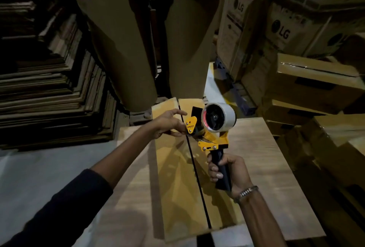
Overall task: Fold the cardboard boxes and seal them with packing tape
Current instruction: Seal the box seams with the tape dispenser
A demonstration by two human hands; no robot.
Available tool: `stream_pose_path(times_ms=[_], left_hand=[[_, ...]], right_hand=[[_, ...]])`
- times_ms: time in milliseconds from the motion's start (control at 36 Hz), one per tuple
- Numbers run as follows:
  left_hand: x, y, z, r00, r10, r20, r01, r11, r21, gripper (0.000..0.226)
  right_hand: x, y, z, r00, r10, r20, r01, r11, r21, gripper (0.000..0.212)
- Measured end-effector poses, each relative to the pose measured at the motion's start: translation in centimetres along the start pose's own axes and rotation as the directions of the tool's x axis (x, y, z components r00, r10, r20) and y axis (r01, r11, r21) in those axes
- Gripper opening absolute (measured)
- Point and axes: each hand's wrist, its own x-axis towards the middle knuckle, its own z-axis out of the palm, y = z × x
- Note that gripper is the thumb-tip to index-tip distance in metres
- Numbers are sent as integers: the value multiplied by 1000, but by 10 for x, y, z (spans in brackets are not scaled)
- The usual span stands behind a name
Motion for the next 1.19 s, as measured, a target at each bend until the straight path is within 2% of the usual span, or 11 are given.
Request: stream_pose_path(times_ms=[167, 250, 417, 583, 694, 944, 1000, 1083, 1139, 1194], left_hand=[[74, 25, -50, 994, 107, 4, -107, 992, 72, 82], [113, 37, -78, 992, 123, 12, -124, 986, 116, 87], [175, 51, -121, 992, 128, 16, -129, 973, 192, 80], [228, 36, -144, 991, 134, -10, -127, 961, 244, 79], [248, 18, -151, 989, 147, -14, -139, 958, 252, 78], [253, -20, -136, 988, 143, -51, -137, 984, 118, 64], [258, -23, -138, 991, 127, -41, -118, 977, 176, 69], [258, -27, -146, 979, 198, -41, -166, 904, 394, 76], [257, -33, -151, 947, 311, -85, -232, 841, 489, 59], [246, -32, -150, 897, 435, -85, -342, 801, 492, 37]], right_hand=[[82, -16, 36, 989, -94, -116, 83, 992, -96, 11], [127, -24, 45, 976, -112, -189, 86, 986, -140, 20], [199, -35, 52, 937, -183, -297, 121, 969, -217, 19], [247, -46, 56, 897, -215, -385, 87, 942, -324, 22], [262, -45, 53, 872, -233, -430, 61, 924, -376, 19], [268, -29, 43, 833, -232, -502, -11, 900, -435, 14], [270, -29, 43, 827, -232, -512, -28, 893, -450, 15], [272, -30, 43, 827, -225, -515, -53, 881, -470, 13], [272, -29, 45, 832, -218, -511, -60, 879, -473, 10], [272, -30, 47, 836, -206, -509, -66, 882, -466, 7]])
